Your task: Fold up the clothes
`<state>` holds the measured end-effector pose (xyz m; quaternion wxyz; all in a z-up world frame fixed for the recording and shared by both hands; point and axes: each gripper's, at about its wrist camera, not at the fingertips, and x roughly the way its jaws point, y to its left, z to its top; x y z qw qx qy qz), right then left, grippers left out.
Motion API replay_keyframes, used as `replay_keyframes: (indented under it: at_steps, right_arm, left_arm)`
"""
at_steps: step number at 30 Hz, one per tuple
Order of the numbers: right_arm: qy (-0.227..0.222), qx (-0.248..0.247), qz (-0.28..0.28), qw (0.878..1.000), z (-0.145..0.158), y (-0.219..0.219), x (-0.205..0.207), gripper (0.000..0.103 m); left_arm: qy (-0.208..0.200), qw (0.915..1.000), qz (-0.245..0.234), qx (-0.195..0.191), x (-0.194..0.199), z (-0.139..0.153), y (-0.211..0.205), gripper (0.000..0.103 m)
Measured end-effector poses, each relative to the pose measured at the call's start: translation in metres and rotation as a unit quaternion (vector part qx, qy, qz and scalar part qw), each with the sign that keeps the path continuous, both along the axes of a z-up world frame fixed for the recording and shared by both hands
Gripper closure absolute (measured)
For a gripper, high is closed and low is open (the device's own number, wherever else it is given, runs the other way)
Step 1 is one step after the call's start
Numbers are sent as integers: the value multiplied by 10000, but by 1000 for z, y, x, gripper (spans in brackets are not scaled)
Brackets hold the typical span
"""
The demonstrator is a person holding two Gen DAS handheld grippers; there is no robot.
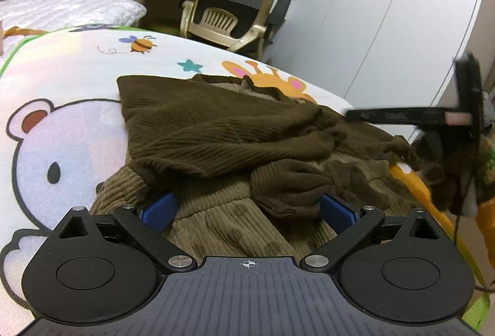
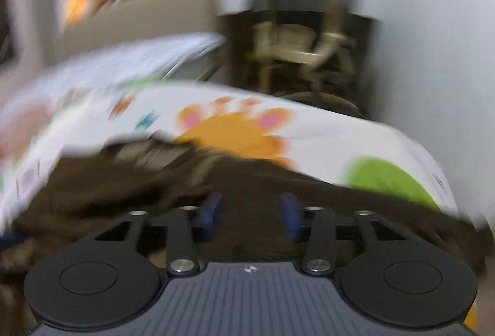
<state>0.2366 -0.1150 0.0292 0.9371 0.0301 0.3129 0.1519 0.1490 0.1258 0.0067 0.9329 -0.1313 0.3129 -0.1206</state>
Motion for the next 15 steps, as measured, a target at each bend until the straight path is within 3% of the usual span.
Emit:
replay_keyframes:
  at_steps: [3,7,9,11,14,15]
  right_arm:
    - [-81,919,-1180,9887,9,-80,-17,40]
    - [236,1769,-2625,9483,-11,-178,-26,40]
    - [401,2153,-2877,9324,-30,-207,-26,39]
    - [645,2359,-2898,9253,-45,-215,-18,36]
    - [988,2550,-2778,9209,-67,-208,2,35]
    - [902,2424,-2727,9267,-66,-201,7,40]
  left_arm:
    - [5,10000,-25,47,1,-1,-3,0]
    - [2,10000,-12,18,2,-2,-2,0]
    - [7,10000,10,-46,2,-3,-1,0]
    - [27,10000,18,-60,3,-3,0,0]
    - [58,10000,8,0,4,-2,-2,0]
    - [62,10000,-10,43,4,-2,-3,0]
